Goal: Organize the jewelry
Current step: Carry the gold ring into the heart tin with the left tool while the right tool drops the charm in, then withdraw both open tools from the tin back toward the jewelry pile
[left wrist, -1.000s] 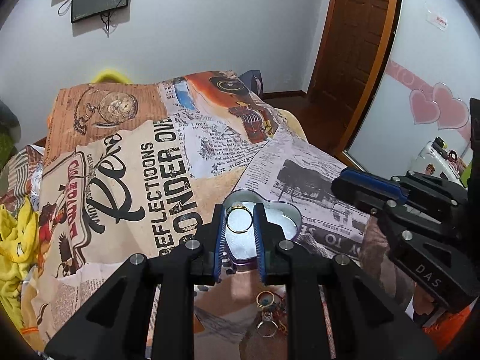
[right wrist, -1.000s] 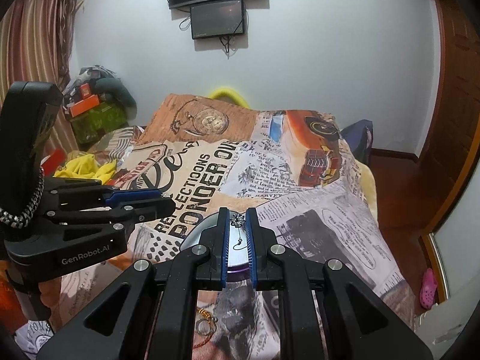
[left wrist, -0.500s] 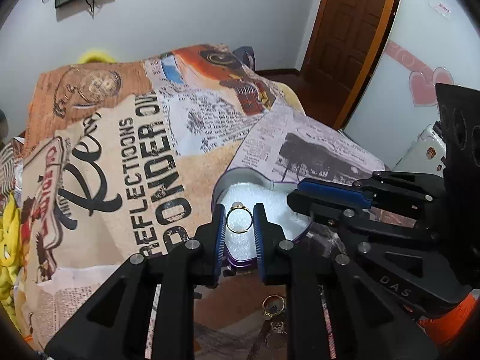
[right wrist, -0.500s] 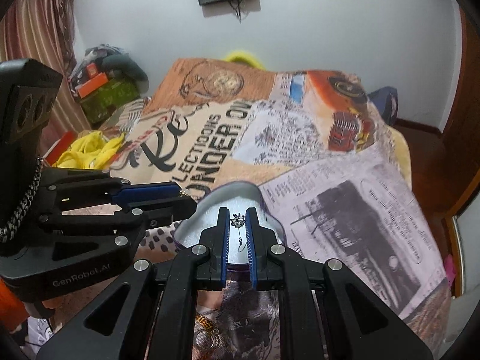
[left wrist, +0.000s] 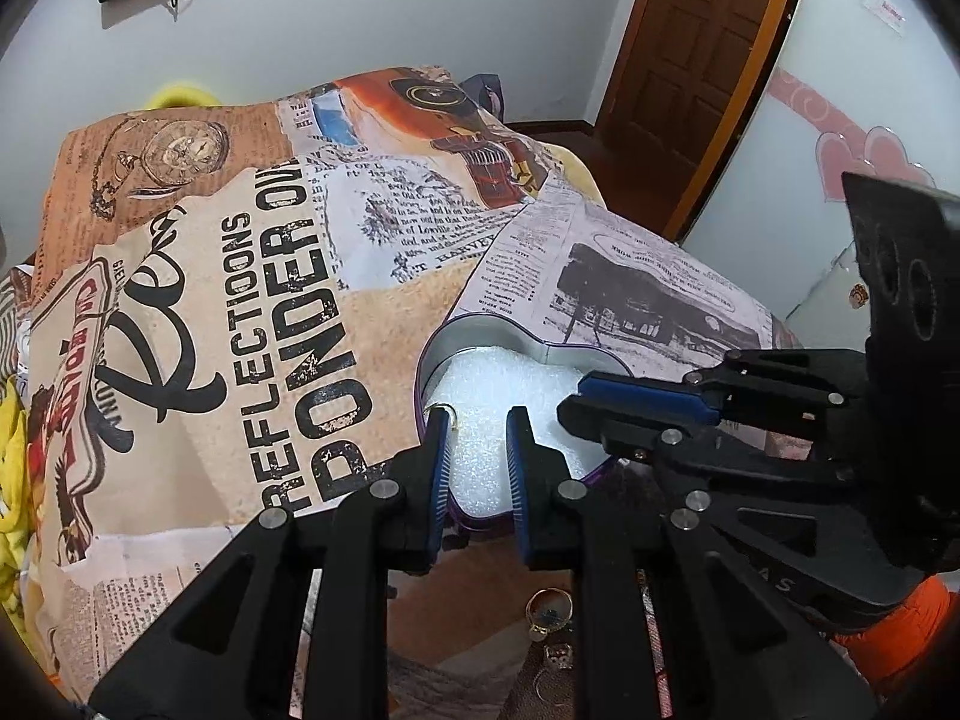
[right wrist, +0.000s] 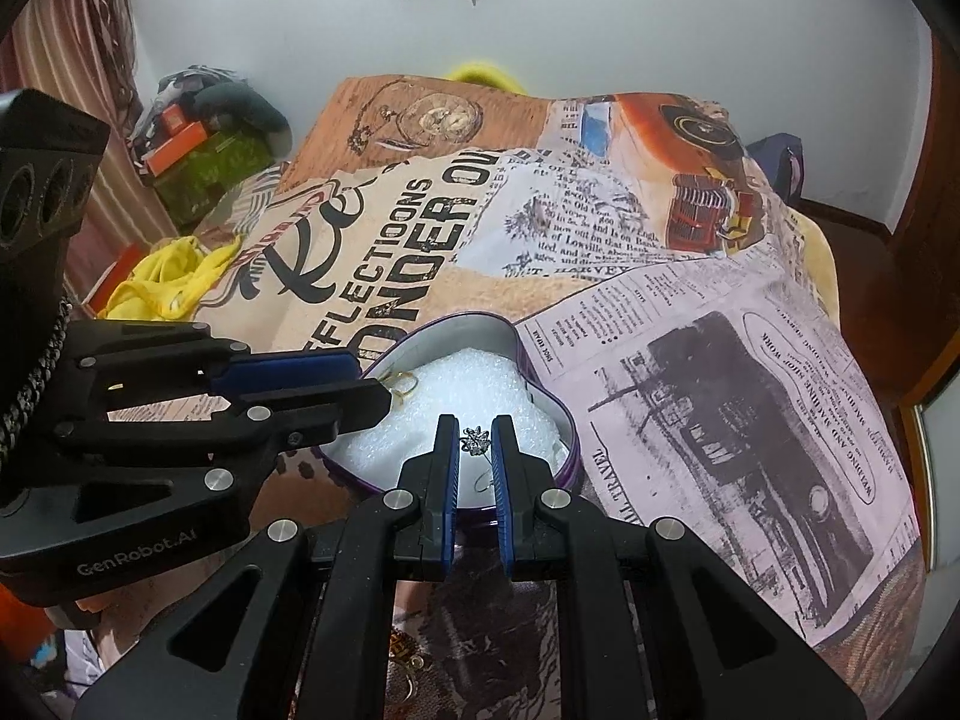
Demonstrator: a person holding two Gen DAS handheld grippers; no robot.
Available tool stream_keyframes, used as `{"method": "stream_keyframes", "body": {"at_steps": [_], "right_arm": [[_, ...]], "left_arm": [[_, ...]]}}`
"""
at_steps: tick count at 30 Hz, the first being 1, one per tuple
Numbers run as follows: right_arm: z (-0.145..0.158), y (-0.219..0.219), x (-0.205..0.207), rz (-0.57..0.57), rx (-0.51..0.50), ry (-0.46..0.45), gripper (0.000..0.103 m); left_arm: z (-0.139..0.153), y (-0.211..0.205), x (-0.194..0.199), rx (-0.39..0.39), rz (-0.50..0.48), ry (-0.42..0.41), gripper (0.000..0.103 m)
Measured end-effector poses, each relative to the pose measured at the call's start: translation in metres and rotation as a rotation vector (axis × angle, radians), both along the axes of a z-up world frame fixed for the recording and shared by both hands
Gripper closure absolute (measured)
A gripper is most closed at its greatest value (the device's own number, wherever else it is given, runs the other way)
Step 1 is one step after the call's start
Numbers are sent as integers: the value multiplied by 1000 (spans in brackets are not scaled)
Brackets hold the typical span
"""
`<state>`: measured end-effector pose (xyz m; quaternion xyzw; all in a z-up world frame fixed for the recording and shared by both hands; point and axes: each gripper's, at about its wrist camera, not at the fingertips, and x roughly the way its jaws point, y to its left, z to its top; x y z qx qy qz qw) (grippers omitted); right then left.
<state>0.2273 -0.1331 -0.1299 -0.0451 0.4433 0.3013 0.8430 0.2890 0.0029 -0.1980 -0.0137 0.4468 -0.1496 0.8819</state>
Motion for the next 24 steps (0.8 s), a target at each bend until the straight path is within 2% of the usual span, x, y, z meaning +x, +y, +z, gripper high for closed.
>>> {"method": "stream_keyframes", "body": {"at_steps": [10,19,22,24], "right_arm": [[3,0,1,-6,-22,4,90],[26,-6,-12,-23,-36,-43,89],[33,-9,-21,-28,-53,-68,80],[36,-11,-26,-31,-57,-82,68]], "left_arm": [[17,10,-12,21,37,-37,86],[32,14,-31,37,57,-49,83],[37,14,-40,47,61,-58,73],[40,14,-48,49,60,-63,71]]}}
